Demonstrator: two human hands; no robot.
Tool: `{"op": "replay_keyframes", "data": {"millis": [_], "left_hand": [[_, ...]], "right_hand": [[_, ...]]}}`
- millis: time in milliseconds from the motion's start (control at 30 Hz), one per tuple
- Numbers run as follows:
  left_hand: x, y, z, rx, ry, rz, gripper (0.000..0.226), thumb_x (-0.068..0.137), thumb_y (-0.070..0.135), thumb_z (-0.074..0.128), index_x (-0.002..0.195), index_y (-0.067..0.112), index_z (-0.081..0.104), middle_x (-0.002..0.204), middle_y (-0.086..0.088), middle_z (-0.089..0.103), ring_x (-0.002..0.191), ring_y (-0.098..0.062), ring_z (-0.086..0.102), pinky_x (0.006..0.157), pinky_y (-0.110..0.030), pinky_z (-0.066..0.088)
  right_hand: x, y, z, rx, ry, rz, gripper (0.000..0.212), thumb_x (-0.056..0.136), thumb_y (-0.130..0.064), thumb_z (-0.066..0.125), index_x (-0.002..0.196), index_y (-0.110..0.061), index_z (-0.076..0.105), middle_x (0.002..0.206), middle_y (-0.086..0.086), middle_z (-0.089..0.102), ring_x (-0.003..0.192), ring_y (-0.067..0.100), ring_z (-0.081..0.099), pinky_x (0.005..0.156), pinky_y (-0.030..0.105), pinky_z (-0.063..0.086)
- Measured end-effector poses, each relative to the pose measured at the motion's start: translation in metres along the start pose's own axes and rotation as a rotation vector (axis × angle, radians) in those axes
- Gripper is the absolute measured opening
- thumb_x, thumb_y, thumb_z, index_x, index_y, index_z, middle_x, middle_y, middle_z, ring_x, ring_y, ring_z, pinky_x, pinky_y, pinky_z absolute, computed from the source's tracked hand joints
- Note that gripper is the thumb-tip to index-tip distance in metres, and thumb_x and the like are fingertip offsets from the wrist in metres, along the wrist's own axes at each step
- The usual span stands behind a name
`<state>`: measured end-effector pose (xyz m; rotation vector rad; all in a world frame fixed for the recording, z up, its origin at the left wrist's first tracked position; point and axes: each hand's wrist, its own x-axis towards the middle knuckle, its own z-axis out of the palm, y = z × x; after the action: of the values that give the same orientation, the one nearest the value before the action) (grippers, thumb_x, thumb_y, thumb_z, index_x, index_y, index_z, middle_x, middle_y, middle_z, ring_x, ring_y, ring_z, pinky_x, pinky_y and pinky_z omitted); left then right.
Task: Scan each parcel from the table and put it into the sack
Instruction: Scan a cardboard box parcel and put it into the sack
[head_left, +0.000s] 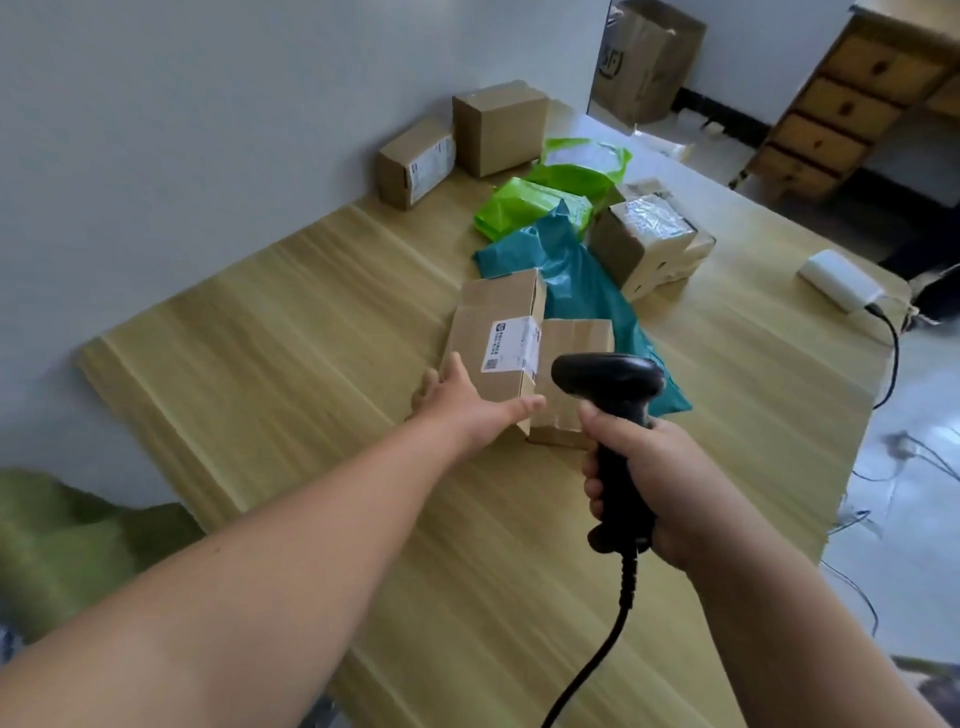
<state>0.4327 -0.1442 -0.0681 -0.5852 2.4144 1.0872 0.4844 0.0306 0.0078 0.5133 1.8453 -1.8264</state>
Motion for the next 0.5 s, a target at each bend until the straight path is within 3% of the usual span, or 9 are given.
{"op": "replay_keyframes", "data": {"millis": [133, 233, 333, 400, 433, 500], "left_hand": [[0.012, 0.004, 0.018, 0.047, -0.016, -0.081, 0.138, 0.048, 0.081, 0.067, 0.151, 0.029, -0.009, 0.16, -0.006, -0.004, 0.146, -0.03, 0.006, 0.117, -0.049, 0.018], [0.018, -0.004, 0.015, -0.02, -0.001, -0.073, 0.126, 0.055, 0.071, 0.072, 0.152, 0.024, 0.007, 0.157, -0.007, 0.015, 0.142, -0.027, 0.025, 0.113, -0.042, 0.027], [0.017, -0.017, -0.002, -0.325, -0.059, -0.018, 0.082, 0.075, 0.05, 0.07, 0.141, 0.015, 0.037, 0.13, -0.002, 0.052, 0.113, -0.02, 0.054, 0.094, -0.034, 0.045], [0.01, -0.028, -0.019, -0.532, -0.039, -0.039, 0.036, 0.085, 0.038, 0.061, 0.114, 0.017, 0.057, 0.102, 0.0, 0.061, 0.082, -0.014, 0.058, 0.067, -0.027, 0.042], [0.008, -0.033, -0.027, -0.599, 0.001, -0.072, 0.022, 0.085, 0.037, 0.058, 0.099, 0.019, 0.059, 0.092, -0.001, 0.061, 0.075, -0.015, 0.056, 0.062, -0.027, 0.039], [0.005, -0.041, -0.042, -0.654, 0.109, -0.106, 0.031, 0.071, 0.042, 0.053, 0.09, 0.019, 0.057, 0.09, -0.002, 0.059, 0.084, -0.022, 0.055, 0.068, -0.029, 0.038]], "right_hand": [[0.011, 0.005, -0.005, 0.018, 0.002, 0.009, 0.025, 0.091, -0.029, 0.068, 0.089, -0.008, 0.054, 0.061, 0.008, 0.054, 0.049, 0.018, 0.051, 0.049, 0.03, 0.045], [0.016, 0.006, -0.007, 0.029, -0.004, 0.02, 0.025, 0.091, -0.029, 0.068, 0.088, -0.009, 0.053, 0.059, 0.007, 0.054, 0.048, 0.017, 0.051, 0.048, 0.03, 0.045], [0.017, 0.004, -0.005, 0.023, -0.035, 0.03, 0.026, 0.09, -0.03, 0.069, 0.088, -0.009, 0.053, 0.059, 0.006, 0.055, 0.049, 0.017, 0.052, 0.049, 0.031, 0.046], [0.017, 0.002, -0.002, 0.014, -0.054, 0.037, 0.027, 0.09, -0.031, 0.069, 0.09, -0.008, 0.055, 0.059, 0.006, 0.056, 0.05, 0.017, 0.053, 0.05, 0.031, 0.047], [0.017, 0.0, 0.0, 0.01, -0.062, 0.038, 0.027, 0.089, -0.031, 0.069, 0.09, -0.008, 0.056, 0.059, 0.006, 0.056, 0.05, 0.018, 0.053, 0.05, 0.032, 0.047], [0.017, -0.004, 0.004, 0.007, -0.071, 0.039, 0.027, 0.089, -0.031, 0.07, 0.089, -0.007, 0.057, 0.06, 0.007, 0.056, 0.05, 0.018, 0.053, 0.05, 0.032, 0.047]]}}
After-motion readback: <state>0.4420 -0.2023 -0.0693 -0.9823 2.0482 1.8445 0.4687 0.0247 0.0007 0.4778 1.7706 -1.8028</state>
